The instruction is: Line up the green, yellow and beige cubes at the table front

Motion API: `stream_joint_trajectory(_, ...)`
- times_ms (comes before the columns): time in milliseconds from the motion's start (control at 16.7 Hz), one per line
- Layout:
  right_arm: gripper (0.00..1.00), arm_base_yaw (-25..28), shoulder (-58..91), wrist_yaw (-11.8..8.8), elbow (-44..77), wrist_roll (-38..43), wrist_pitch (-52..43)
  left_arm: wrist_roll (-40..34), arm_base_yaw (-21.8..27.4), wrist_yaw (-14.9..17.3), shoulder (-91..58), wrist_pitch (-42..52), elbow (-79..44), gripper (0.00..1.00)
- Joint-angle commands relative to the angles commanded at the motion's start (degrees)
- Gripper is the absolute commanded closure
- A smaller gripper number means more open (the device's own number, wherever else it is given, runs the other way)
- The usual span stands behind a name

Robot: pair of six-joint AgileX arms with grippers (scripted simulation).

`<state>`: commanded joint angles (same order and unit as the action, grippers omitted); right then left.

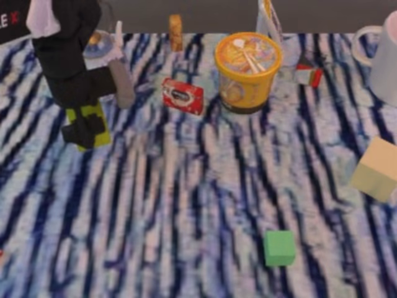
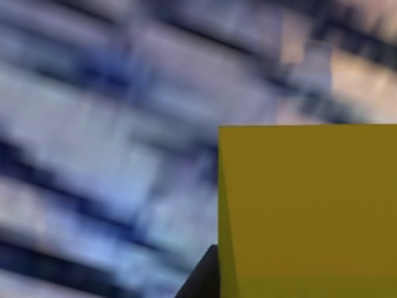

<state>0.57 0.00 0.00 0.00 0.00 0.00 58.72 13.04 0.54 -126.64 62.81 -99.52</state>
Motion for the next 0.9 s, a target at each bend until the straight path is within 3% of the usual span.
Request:
stream_joint_trajectory(240,0.0,0.0,0.0,0.0,0.0,0.0,0.0,-4.04,8.18,-0.05,2.05,-0.16,2.11,1.0)
stream_joint_trajectory(660,0.0,0.0,0.0,0.0,0.0,0.0,0.0,-14.96,31.8,-0.05,7.83,-0.47,8.82,1.0)
stream_joint_trajectory(900,0.0,0.0,0.0,0.0,0.0,0.0,0.0,-18.24,37.59,-0.19,10.0,-0.92,10.73,1.0)
